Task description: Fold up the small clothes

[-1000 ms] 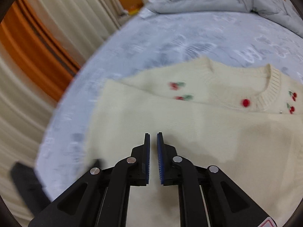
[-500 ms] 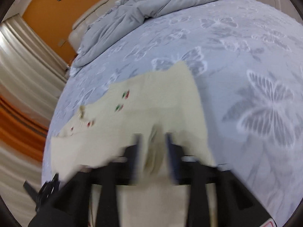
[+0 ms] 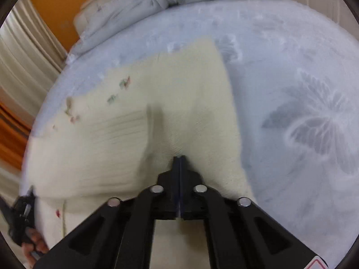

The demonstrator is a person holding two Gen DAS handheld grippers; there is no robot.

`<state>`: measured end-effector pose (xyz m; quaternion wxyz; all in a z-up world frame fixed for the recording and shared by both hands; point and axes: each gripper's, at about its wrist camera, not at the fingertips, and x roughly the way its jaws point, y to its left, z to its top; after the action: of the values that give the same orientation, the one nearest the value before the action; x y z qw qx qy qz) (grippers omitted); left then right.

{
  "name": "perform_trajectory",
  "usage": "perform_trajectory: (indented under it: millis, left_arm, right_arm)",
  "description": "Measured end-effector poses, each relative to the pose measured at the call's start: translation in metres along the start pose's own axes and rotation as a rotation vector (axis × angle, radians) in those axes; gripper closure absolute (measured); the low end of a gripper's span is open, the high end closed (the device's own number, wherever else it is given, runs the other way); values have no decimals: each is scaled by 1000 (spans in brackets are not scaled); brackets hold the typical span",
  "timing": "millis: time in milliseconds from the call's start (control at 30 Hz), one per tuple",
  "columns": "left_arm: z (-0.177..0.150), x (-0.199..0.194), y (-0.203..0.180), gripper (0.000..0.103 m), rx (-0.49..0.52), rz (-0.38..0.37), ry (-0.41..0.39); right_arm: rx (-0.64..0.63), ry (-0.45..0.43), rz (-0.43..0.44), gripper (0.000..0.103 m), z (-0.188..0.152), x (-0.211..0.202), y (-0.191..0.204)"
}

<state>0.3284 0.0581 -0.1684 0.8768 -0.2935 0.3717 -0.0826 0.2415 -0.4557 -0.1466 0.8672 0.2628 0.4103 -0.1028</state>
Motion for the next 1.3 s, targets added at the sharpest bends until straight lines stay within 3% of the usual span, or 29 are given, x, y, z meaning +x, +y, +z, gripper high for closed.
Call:
perform_trajectory:
  millis: [100, 167, 200, 267, 300, 333, 400, 533, 633, 667, 733, 867, 1000, 1033, 1100, 1133, 1167, 1200, 1233, 1300]
  left_arm:
    - [1, 0, -1, 86, -3, 3, 8]
    - [3, -2, 0, 86, -19, -2, 26]
    - [5, -7, 0, 85, -19, -2, 52]
    - [3, -24, 1, 75, -12, 1, 92]
    - [1, -42, 2, 60, -11, 3, 115]
    - [-2, -58, 4, 38, -11, 12, 127]
    - [-11, -98, 11, 17, -11, 42, 138]
    - [-41, -166, 39, 10, 5, 110, 176]
    - [-68, -196, 73, 9, -64, 140, 237]
    - [-79, -203, 86, 9, -109, 125, 259]
    - [-90, -220, 93, 9, -116, 70, 202]
    - [-97, -219, 86, 6, -141, 70, 230]
    - [-102, -213, 85, 5, -190, 23, 253]
    - [-103, -211, 84, 6, -203, 10, 266]
    - [-103, -206, 79, 11, -233, -18, 298]
    - [-103, -206, 77, 28, -241, -24, 312]
    - [-103, -203, 75, 44, -248, -34, 342]
    - [-103, -197, 73, 77, -248, -36, 392]
    - [-103, -194, 70, 95, -245, -27, 424]
    - [-100, -199, 66, 96, -245, -27, 425]
  right_arm:
    - [130, 33, 26, 102, 5, -23, -6]
    - [118, 7, 35, 88, -5, -53, -1]
    - [109, 6, 32, 86, -14, -66, -1]
    - [70, 34, 24, 71, -39, -96, -2]
    - [43, 57, 0, 54, -58, -112, -5]
    - [16, 78, -39, 40, -79, -127, -8]
    - [-17, 106, -104, 36, -114, -151, -19]
    - [30, 192, -156, 27, -175, -183, -46]
    - [158, 240, -108, 26, -204, -189, -68]
    - [205, 249, -81, 22, -211, -186, -73]
    - [199, 224, -58, 19, -215, -185, -70]
    - [176, 192, 54, 18, -224, -180, -58]
    - [180, 176, 134, 18, -223, -172, -48]
    - [184, 175, 151, 20, -223, -170, -47]
    - [189, 167, 165, 42, -223, -168, -44]
    - [190, 174, 172, 75, -222, -166, -42]
    - [196, 195, 152, 89, -220, -162, -41]
    - [209, 205, 159, 88, -220, -161, -42]
    - [223, 187, 166, 89, -218, -165, -41]
    - [226, 157, 184, 90, -214, -176, -37]
